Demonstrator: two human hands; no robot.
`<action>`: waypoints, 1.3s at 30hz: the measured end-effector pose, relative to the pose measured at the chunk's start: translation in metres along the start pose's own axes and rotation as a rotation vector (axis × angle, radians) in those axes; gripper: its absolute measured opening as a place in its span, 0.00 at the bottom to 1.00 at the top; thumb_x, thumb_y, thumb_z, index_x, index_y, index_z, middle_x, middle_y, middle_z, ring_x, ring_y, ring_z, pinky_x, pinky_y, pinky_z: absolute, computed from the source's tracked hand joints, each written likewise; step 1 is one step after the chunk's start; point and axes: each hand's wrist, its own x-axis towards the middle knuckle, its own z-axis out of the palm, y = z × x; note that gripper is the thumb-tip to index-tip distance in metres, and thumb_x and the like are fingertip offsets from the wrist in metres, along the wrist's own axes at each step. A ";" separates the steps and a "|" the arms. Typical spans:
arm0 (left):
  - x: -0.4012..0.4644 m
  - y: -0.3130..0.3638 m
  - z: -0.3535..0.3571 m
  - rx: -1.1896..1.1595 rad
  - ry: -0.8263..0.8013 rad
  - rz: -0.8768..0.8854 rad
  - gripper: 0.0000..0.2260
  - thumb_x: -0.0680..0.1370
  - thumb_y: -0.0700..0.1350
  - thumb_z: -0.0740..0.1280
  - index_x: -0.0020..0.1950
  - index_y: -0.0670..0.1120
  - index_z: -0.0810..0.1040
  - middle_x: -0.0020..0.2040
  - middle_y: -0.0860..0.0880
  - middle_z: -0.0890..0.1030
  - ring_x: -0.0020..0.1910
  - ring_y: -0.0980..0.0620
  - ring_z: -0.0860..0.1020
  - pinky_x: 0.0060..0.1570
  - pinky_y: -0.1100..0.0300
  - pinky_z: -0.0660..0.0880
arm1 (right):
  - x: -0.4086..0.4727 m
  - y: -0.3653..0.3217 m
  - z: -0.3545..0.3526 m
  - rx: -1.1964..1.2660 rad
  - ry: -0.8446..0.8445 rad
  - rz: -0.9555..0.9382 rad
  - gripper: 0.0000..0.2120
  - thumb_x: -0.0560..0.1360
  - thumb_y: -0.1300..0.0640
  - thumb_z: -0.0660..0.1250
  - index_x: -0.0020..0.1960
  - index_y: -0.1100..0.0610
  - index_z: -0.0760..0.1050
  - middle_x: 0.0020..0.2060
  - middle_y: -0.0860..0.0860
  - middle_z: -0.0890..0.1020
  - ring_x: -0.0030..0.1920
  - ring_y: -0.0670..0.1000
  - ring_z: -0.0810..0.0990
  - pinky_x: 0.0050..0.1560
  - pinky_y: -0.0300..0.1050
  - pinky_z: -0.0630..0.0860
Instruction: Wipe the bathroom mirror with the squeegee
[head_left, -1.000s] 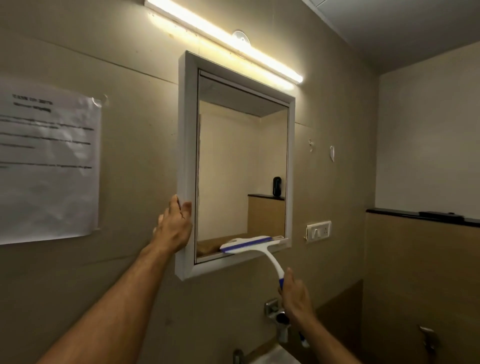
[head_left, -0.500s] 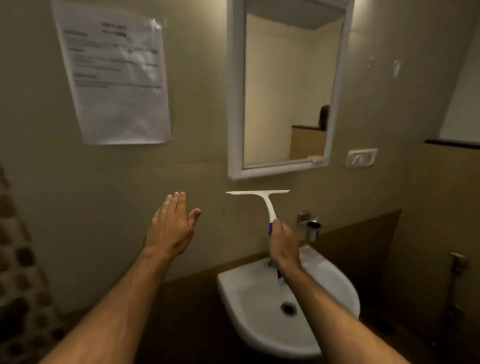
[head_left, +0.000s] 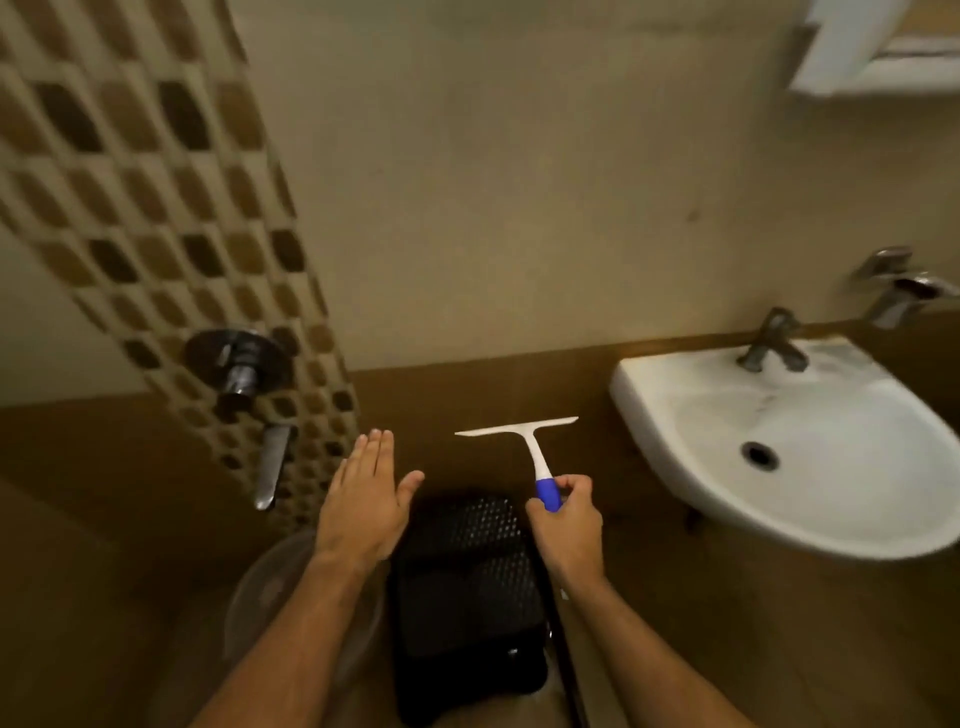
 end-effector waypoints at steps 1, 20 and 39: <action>-0.002 -0.017 0.011 -0.009 -0.006 -0.016 0.32 0.81 0.62 0.50 0.80 0.44 0.53 0.79 0.47 0.56 0.79 0.50 0.51 0.77 0.53 0.54 | 0.000 0.008 0.016 -0.020 -0.006 0.021 0.17 0.71 0.58 0.71 0.52 0.46 0.67 0.46 0.49 0.78 0.37 0.48 0.83 0.30 0.36 0.78; -0.018 -0.083 0.246 -0.176 -0.262 -0.257 0.36 0.77 0.65 0.41 0.80 0.47 0.50 0.80 0.50 0.51 0.79 0.53 0.47 0.75 0.52 0.51 | 0.092 0.193 0.171 -0.576 -0.140 0.004 0.11 0.78 0.45 0.62 0.51 0.46 0.60 0.40 0.51 0.79 0.43 0.61 0.82 0.39 0.48 0.73; -0.009 -0.059 0.263 -0.161 -0.267 -0.229 0.31 0.81 0.59 0.50 0.79 0.41 0.55 0.79 0.44 0.56 0.79 0.48 0.51 0.76 0.54 0.51 | 0.139 0.195 0.165 -0.646 -0.274 -0.104 0.30 0.78 0.44 0.61 0.75 0.55 0.58 0.73 0.57 0.65 0.70 0.59 0.67 0.68 0.58 0.69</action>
